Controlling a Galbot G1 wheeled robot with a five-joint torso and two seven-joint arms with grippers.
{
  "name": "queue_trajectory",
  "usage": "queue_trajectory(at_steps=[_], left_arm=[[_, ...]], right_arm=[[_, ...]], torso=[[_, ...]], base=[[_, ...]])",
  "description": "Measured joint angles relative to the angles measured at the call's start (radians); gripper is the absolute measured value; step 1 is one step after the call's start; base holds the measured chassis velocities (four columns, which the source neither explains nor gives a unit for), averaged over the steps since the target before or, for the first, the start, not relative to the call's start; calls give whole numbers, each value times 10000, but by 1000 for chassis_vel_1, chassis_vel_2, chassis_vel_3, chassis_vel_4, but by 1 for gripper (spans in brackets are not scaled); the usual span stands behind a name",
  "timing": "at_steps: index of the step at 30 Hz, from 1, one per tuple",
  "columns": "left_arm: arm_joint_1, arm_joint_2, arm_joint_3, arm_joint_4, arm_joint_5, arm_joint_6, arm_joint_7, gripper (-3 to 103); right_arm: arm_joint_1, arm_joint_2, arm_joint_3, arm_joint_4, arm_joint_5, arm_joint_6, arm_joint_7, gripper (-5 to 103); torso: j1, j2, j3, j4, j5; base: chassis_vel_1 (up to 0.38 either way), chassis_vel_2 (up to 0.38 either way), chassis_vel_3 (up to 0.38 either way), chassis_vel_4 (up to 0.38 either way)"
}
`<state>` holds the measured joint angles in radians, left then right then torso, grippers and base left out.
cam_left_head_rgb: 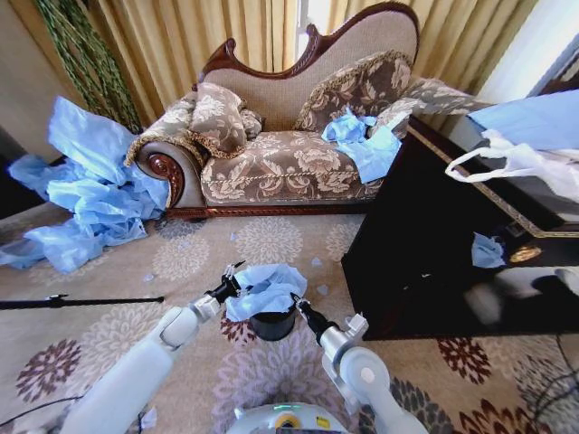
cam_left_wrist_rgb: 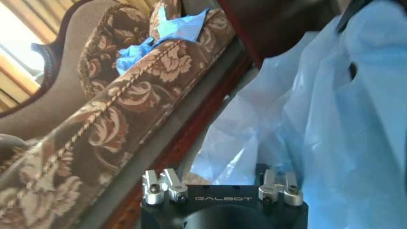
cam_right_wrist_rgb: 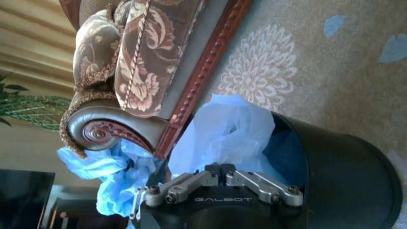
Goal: Place a garbage bag over the trash bin.
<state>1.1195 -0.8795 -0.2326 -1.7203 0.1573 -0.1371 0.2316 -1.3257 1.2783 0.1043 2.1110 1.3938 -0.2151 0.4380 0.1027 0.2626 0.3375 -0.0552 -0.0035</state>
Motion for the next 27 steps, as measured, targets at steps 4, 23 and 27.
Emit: queue_trajectory(at_steps=[4, 23, 27], left_arm=[[121, -54, -98, -50, -466, 84, 242, 62], [502, -294, 5, -650, -2446, 1524, -1387, 0], [648, -358, 77, -1127, -3301, 1881, -1978, 0]], right_arm=[[57, -34, -13, -39, -65, -9, 0, 0], [129, -353, -43, -244, -1450, -62, -462, 0], [12, -456, -19, -321, -2580, -59, -980, 0]], torso=[[0, 0, 0, 0, 1], [0, 0, 0, 0, 1], [0, 0, 0, -1, 1]], base=[[0, 0, 0, 0], [0, 0, 0, 0], [0, 0, 0, 0]])
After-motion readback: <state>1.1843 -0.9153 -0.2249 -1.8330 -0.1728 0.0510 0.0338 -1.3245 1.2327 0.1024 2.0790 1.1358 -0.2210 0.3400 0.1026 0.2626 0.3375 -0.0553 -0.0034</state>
